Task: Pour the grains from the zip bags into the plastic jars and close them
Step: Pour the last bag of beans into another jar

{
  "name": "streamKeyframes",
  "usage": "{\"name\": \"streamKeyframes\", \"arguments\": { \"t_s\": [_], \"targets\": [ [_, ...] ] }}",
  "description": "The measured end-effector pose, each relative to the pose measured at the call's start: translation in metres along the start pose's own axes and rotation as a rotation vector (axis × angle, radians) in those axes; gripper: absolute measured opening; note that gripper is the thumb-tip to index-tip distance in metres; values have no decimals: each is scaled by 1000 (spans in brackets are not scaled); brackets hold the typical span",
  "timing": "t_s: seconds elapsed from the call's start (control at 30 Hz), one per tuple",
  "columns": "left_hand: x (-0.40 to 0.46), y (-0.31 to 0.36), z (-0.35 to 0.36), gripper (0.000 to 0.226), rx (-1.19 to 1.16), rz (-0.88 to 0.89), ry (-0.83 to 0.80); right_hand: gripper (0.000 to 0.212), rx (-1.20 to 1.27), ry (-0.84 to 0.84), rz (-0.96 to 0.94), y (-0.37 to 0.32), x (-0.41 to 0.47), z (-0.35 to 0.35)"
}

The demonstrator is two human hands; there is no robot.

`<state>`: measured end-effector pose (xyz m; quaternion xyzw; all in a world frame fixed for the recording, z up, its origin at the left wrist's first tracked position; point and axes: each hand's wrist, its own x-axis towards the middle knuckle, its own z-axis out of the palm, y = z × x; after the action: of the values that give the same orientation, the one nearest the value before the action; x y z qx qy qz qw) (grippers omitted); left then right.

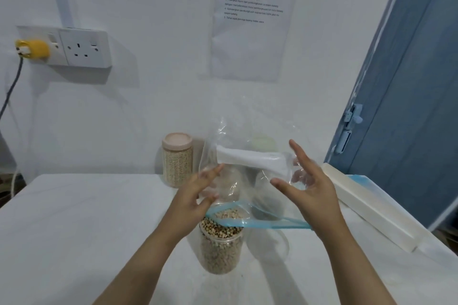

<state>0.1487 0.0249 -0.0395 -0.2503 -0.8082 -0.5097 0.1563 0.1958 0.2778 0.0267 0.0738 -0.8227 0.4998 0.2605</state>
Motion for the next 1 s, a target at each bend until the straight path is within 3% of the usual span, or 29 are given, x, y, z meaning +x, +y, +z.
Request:
{"name": "streamKeyframes", "arguments": {
  "t_s": [0.1, 0.37, 0.53, 0.73, 1.0],
  "targets": [
    [4, 1, 2, 67, -15, 5, 16, 59, -31, -70, 2, 4, -4, 1],
    [10, 8, -5, 68, -105, -3, -30, 40, 70, 129, -58, 5, 0, 10],
    [10, 8, -9, 71, -159, -37, -78, 39, 111, 135, 21, 9, 5, 13],
    [2, 2, -17, 95, -139, -128, -235, 34, 134, 158, 84, 8, 6, 7],
    [3, 1, -7, 99, -89, -75, -150, 39, 142, 173, 19, 8, 4, 10]
  ]
}}
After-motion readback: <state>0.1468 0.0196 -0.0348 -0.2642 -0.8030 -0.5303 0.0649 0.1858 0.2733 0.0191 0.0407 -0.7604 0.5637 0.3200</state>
